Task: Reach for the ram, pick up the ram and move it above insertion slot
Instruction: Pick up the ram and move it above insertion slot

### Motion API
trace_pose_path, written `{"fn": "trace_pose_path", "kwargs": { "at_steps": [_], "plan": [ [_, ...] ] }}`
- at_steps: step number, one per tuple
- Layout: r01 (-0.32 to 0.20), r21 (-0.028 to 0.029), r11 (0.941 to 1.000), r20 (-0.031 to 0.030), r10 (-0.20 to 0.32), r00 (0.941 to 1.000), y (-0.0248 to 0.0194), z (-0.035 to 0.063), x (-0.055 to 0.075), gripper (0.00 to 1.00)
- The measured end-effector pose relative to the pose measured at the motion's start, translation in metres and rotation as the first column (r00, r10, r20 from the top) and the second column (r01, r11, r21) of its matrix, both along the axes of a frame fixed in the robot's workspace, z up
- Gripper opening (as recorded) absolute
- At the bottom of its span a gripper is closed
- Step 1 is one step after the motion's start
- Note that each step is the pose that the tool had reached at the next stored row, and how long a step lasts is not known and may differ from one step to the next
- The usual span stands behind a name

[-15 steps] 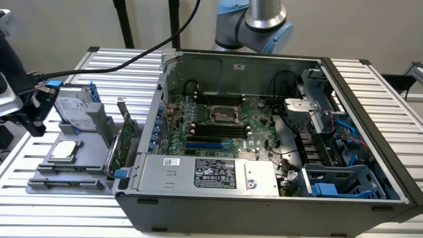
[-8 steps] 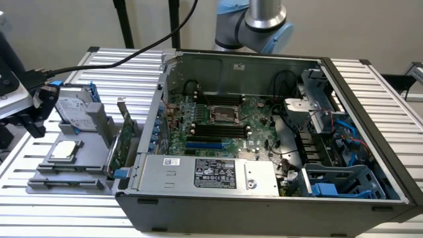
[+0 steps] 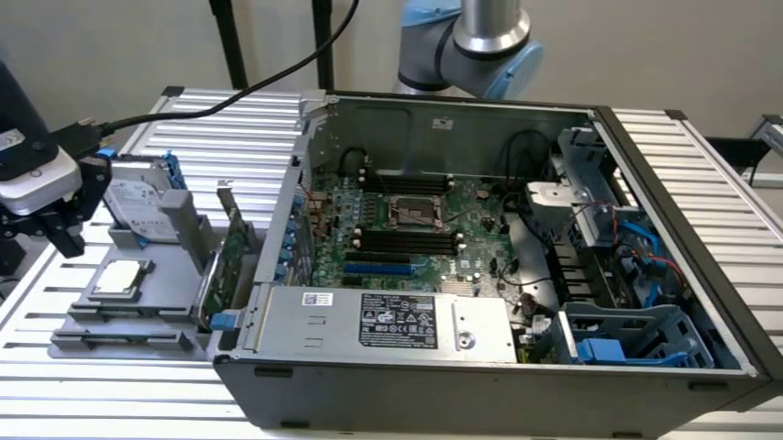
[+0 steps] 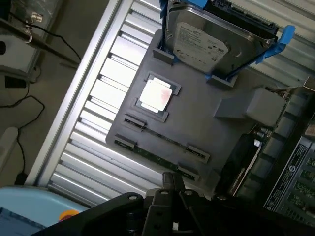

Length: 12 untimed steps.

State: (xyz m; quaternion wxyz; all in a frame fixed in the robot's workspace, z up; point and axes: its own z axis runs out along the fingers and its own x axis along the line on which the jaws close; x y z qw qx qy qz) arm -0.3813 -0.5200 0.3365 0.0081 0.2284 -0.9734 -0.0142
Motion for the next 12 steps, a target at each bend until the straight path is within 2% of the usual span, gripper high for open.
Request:
{"fn": "trace_pose_path", "kwargs": {
  "at_steps": [3,6,9,12],
  "plan": [
    [-0.054,0.0001,0.9985,0.0,0.054,0.9985,0.0,-0.0011,0.0,0.11],
    [-0.109,0.0001,0.9941,0.0,0.109,0.9941,0.0,-0.0022,0.0,0.11],
    [-0.162,0.0001,0.9868,0.0001,0.162,0.9868,0.0,-0.0034,0.0,0.11],
    [-0.217,0.0001,0.9762,0.0001,0.217,0.9762,0.0,-0.0048,0.0,0.11]
  ]
}}
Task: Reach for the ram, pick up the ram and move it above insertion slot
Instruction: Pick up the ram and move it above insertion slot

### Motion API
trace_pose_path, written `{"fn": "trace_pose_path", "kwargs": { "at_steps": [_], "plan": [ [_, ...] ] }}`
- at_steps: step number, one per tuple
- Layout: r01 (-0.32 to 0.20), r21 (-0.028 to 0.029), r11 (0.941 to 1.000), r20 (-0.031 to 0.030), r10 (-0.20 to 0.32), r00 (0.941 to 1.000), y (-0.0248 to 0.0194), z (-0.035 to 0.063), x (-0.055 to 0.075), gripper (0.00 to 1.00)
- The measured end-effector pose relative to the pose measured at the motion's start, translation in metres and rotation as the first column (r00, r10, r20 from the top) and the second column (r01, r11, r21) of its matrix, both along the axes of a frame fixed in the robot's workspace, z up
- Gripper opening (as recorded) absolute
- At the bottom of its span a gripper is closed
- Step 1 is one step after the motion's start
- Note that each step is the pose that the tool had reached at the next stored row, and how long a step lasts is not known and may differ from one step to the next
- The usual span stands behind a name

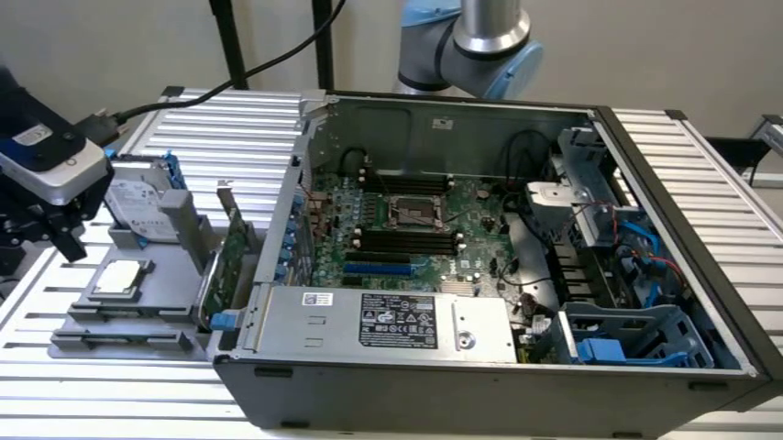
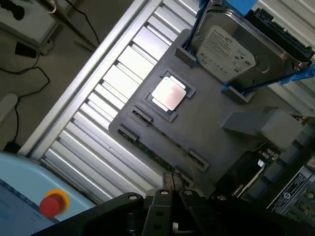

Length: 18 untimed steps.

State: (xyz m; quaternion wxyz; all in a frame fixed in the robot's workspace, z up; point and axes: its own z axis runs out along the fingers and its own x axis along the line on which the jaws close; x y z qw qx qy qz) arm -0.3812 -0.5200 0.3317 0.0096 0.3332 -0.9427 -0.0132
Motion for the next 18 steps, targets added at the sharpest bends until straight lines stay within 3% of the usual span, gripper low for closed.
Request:
{"fn": "trace_pose_path", "kwargs": {
  "at_steps": [5,9,14,18],
  "plan": [
    [-0.09,0.0,0.996,-0.0017,0.09,0.996,0.0,-0.0028,0.0,0.11],
    [-0.162,0.0004,0.9868,-0.0041,0.162,0.9868,0.0,-0.0054,0.0,0.11],
    [-0.251,0.001,0.9681,-0.007,0.251,0.9681,0.0,-0.0087,0.0,0.11],
    [-0.321,0.0017,0.947,-0.0093,0.321,0.947,0.0,-0.0113,0.0,0.11]
  ]
}}
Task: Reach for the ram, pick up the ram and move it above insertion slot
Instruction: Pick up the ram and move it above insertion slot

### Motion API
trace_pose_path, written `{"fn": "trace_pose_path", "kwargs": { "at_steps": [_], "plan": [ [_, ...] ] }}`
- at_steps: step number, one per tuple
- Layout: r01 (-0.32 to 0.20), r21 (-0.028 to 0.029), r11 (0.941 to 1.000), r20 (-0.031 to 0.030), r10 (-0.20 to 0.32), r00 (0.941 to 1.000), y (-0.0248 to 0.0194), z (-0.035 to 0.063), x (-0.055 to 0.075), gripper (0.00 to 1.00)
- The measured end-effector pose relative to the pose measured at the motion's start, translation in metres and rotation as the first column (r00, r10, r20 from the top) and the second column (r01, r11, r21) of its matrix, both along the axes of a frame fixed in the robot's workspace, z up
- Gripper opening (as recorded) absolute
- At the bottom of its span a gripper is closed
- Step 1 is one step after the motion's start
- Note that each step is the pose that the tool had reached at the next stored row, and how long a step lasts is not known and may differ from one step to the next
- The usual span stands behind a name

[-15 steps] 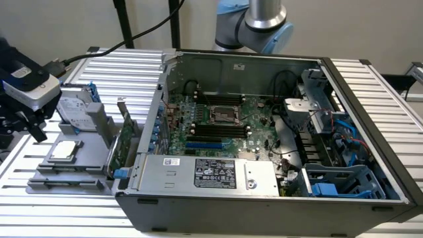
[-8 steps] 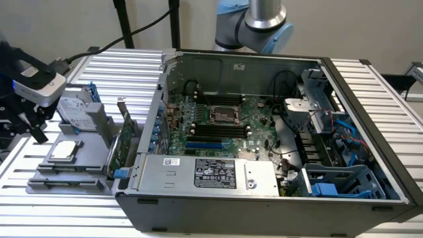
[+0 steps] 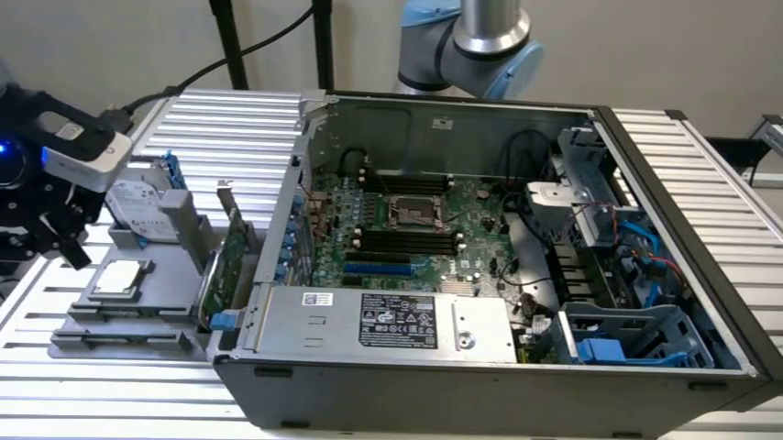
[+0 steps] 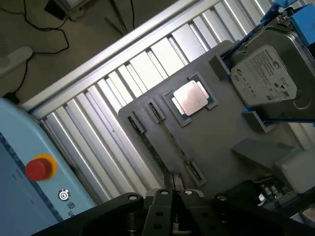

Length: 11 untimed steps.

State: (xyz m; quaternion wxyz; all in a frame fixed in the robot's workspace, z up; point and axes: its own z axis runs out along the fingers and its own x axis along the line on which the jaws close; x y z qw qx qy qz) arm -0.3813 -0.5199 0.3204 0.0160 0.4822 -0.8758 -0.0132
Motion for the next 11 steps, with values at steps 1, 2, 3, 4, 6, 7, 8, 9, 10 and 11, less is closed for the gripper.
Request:
{"fn": "trace_pose_path", "kwargs": {
  "at_steps": [1,2,3,4,6,7,8,9,10,11],
  "plan": [
    [-0.018,0.0,0.9998,-0.0006,0.018,0.9998,0.0,-0.0006,0.0,0.11],
    [-0.037,0.0,0.9993,-0.0012,0.037,0.9993,0.0,-0.0013,0.0,0.11],
    [-0.054,0.0,0.9985,-0.0018,0.054,0.9985,0.0,-0.0019,0.0,0.11],
    [-0.073,0.0001,0.9974,-0.0022,0.073,0.9974,0.0,-0.0026,0.0001,0.11],
    [-0.108,0.0002,0.9941,-0.0034,0.108,0.9941,0.0,-0.0038,0.0001,0.11],
    [-0.127,0.0002,0.9919,-0.004,0.127,0.9919,-0.0001,-0.0045,0.0001,0.11],
    [-0.144,0.0003,0.9896,-0.0045,0.144,0.9896,0.0,-0.0051,-0.0001,0.11],
    [-0.163,0.0004,0.9866,-0.005,0.163,0.9866,0.0001,-0.0058,0.0,0.11],
    [-0.181,0.0005,0.9835,-0.0055,0.181,0.9835,0.0,-0.0065,0.0,0.11],
    [-0.199,0.0005,0.9801,-0.0059,0.199,0.98,0.0,-0.0071,0.0,0.11]
  ]
}}
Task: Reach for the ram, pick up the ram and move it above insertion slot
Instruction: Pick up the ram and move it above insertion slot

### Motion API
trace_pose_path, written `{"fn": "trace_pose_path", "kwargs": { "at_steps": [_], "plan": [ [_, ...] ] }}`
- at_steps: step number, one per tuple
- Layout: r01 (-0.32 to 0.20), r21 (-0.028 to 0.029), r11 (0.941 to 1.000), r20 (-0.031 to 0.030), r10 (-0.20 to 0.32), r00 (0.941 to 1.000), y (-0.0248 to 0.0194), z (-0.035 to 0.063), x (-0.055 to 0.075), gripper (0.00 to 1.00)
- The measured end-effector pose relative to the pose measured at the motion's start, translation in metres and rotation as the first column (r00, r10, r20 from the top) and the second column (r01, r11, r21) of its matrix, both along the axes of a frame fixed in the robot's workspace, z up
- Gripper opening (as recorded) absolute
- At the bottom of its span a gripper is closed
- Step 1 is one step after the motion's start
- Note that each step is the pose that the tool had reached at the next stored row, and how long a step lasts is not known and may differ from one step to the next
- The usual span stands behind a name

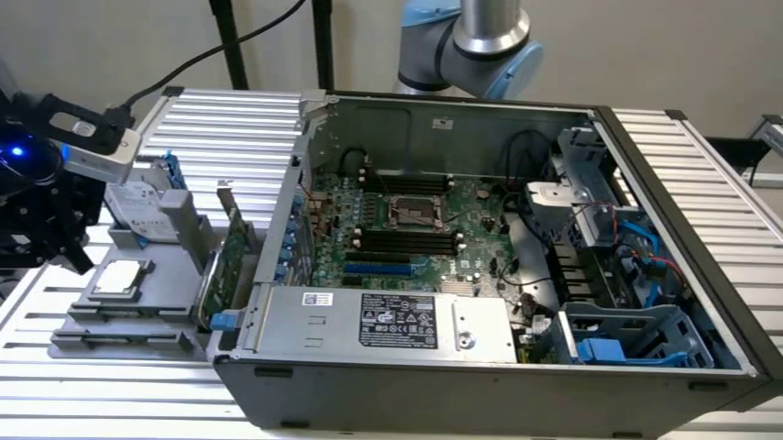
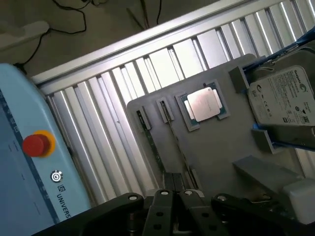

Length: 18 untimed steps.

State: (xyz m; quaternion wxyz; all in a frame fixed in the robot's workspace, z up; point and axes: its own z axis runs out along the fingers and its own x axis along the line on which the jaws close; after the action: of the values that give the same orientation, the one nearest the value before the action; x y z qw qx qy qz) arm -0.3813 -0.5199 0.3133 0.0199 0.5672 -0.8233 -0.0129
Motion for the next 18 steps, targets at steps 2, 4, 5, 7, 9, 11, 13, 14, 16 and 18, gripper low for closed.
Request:
{"fn": "trace_pose_path", "kwargs": {
  "at_steps": [2,4,5,7,9,11,13,14,16,18],
  "plan": [
    [-0.035,0.0001,0.9994,-0.0004,0.035,0.9994,0.0,-0.0013,0.0,0.11],
    [-0.073,0.0001,0.9973,-0.0005,0.073,0.9973,0.0,-0.0026,0.0,0.11],
    [-0.091,0.0001,0.9959,-0.0005,0.091,0.9959,0.0,-0.0032,0.0,0.11],
    [-0.127,0.0001,0.9919,-0.0004,0.127,0.9919,0.0,-0.0045,0.0,0.11],
    [-0.162,0.0,0.9868,-0.0006,0.162,0.9868,0.0,-0.0057,0.0,0.11],
    [-0.198,0.0,0.9803,-0.0006,0.198,0.9803,0.0,-0.0069,0.0,0.11],
    [-0.234,0.0,0.9722,-0.0006,0.234,0.9722,0.0,-0.0082,0.0,0.11],
    [-0.252,0.0001,0.9678,-0.0005,0.252,0.9678,0.0,-0.0089,0.0,0.11],
    [-0.286,0.0,0.9581,-0.0005,0.286,0.9581,0.0,-0.01,0.0,0.11],
    [-0.321,0.0,0.9472,-0.0006,0.321,0.9472,0.0,-0.0108,0.0,0.11]
  ]
}}
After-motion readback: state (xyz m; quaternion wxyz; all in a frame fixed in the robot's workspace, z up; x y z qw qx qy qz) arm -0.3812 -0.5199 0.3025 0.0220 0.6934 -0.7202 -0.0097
